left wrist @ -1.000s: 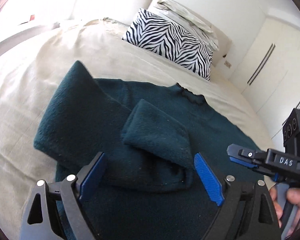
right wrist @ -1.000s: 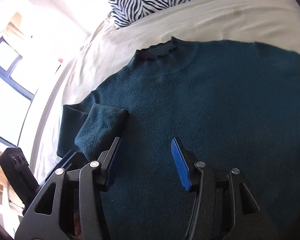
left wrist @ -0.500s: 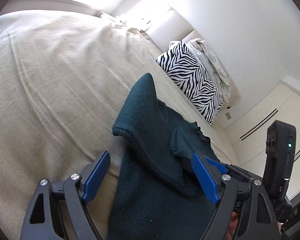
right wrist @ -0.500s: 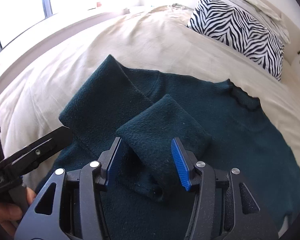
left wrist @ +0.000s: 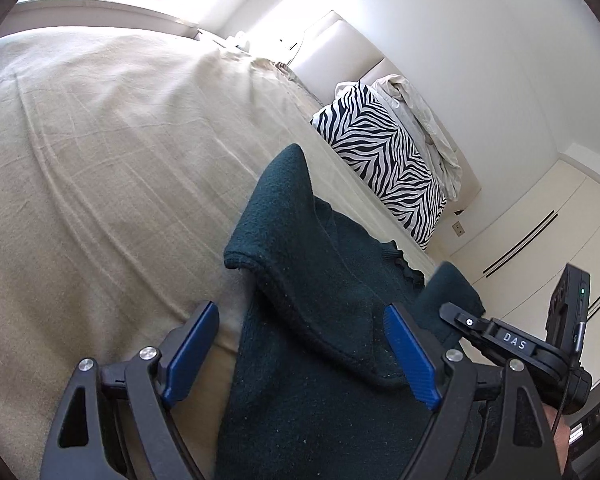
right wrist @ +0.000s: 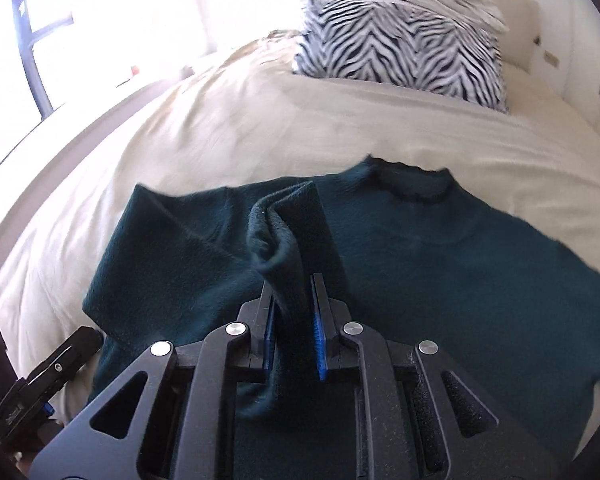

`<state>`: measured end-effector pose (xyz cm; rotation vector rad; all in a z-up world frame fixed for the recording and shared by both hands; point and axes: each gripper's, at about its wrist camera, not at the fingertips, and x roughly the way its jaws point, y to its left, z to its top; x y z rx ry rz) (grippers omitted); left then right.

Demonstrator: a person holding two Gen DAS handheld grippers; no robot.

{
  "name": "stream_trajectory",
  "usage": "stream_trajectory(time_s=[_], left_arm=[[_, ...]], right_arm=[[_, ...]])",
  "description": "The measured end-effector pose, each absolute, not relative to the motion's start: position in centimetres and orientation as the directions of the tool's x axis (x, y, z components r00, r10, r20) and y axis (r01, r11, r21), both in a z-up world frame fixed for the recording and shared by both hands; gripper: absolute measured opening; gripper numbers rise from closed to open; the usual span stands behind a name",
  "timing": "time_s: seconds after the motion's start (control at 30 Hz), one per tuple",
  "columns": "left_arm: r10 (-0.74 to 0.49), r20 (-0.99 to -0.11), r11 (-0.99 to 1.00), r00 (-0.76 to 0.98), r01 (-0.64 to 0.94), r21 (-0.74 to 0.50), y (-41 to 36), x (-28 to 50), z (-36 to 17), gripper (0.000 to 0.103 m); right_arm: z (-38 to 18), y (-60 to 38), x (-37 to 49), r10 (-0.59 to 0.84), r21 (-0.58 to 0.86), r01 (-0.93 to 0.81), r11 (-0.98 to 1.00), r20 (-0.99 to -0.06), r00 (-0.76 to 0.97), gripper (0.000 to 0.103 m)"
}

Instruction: Fold small clothes

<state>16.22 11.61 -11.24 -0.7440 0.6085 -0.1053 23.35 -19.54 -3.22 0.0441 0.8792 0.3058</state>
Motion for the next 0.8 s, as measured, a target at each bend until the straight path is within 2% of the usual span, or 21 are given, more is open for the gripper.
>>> stream_trajectory(time_s=[0.13, 0.17, 0.2, 0.27, 0.4, 0.47, 0.53, 0.57, 0.6, 0.7, 0.8], left_arm=[[-0.291, -0.488, 0.749, 0.823, -0.121, -0.651, 11.3, 16.3, -11.3, 0.088], [-0.288, -0.49, 0.752, 0.823, -0.122, -0.648, 11.2, 16.2, -11.2, 0.088], [-0.287, -0.492, 0.754, 0.822, -0.123, -0.645, 11.1, 16.3, -11.2, 0.088], [-0.286, -0.496, 0.758, 0.82, -0.123, -0.64, 11.0, 16.4, -11.2, 0.089], [-0.284, -0.5, 0.762, 0.818, -0.124, -0.636, 11.0, 16.5, -11.3, 0.089], [-0.284, -0.501, 0.763, 0.817, -0.123, -0.634, 11.0, 16.6, -11.3, 0.089], [-0.284, -0.502, 0.764, 0.817, -0.124, -0.634, 11.0, 16.5, -11.3, 0.089], [-0.283, -0.502, 0.764, 0.817, -0.124, -0.633, 11.0, 16.5, -11.3, 0.089], [-0.284, -0.501, 0.763, 0.818, -0.124, -0.634, 11.0, 16.5, -11.3, 0.089], [-0.285, -0.499, 0.762, 0.818, -0.122, -0.636, 11.0, 16.6, -11.3, 0.089], [-0.285, -0.499, 0.762, 0.819, -0.122, -0.636, 11.0, 16.6, -11.3, 0.089]], right_arm=[[-5.2, -27.4, 22.5, 0.366, 0.386, -0.092, 0.918, -0.732, 0.575, 0.017], [-6.1, -28.7, 22.3, 0.394, 0.435, -0.066, 0.898, -0.731, 0.557, 0.026], [-6.9, -29.8, 22.1, 0.419, 0.473, -0.043, 0.88, -0.729, 0.541, 0.046], [-8.0, -31.3, 21.8, 0.475, 0.558, -0.007, 0.83, -0.7, 0.534, 0.069], [-9.9, -32.7, 22.1, 0.578, 0.692, 0.03, 0.721, -0.625, 0.525, 0.071], [-10.5, -32.1, 22.9, 0.565, 0.669, 0.036, 0.742, -0.653, 0.505, 0.065], [-10.2, -31.2, 23.9, 0.544, 0.623, 0.006, 0.782, -0.687, 0.483, 0.037], [-10.1, -30.7, 24.4, 0.523, 0.59, -0.001, 0.807, -0.714, 0.464, 0.016], [-9.8, -30.2, 25.1, 0.495, 0.558, 0.001, 0.83, -0.738, 0.458, 0.009], [-7.9, -29.6, 26.0, 0.449, 0.502, -0.027, 0.864, -0.747, 0.49, 0.007], [-5.1, -29.5, 27.1, 0.42, 0.476, -0.049, 0.878, -0.717, 0.556, 0.007]])
